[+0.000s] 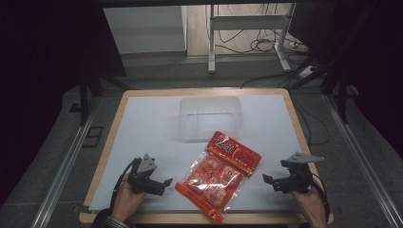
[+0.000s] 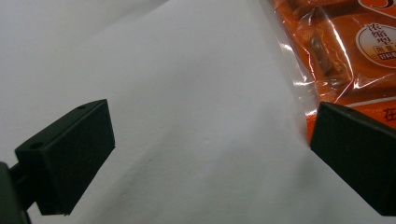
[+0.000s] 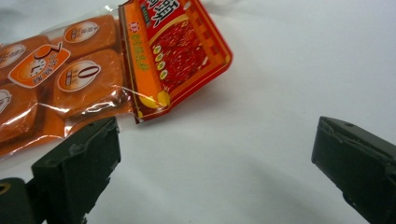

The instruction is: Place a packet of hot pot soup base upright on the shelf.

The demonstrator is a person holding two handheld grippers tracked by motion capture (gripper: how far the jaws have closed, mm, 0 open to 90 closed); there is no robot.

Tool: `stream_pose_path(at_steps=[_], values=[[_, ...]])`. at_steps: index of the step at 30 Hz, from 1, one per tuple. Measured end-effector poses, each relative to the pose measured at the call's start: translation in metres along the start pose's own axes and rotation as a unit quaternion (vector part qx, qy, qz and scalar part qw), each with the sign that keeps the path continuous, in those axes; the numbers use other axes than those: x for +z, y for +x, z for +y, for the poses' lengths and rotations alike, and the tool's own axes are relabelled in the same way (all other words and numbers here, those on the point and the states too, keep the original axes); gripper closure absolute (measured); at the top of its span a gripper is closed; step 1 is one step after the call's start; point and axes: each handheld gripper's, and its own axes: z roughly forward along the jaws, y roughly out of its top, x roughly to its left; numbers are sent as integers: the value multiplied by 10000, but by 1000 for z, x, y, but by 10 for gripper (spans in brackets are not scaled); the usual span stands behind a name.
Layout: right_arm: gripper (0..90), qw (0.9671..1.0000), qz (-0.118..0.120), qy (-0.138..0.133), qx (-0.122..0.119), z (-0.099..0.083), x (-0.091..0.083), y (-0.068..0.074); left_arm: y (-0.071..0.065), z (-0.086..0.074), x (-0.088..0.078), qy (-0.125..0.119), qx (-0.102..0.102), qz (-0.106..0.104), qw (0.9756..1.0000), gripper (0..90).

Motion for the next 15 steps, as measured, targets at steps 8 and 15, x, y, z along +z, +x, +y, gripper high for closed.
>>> stream_pose_path(at_steps=[8, 15], values=[[0, 10000, -25, 7, -90, -1, 3, 4, 5, 0, -2, -167, -225, -152, 9995, 10], [0, 10000, -71, -25, -55, -1, 3, 4, 2, 2, -1, -55, -137, -152, 9998, 12]])
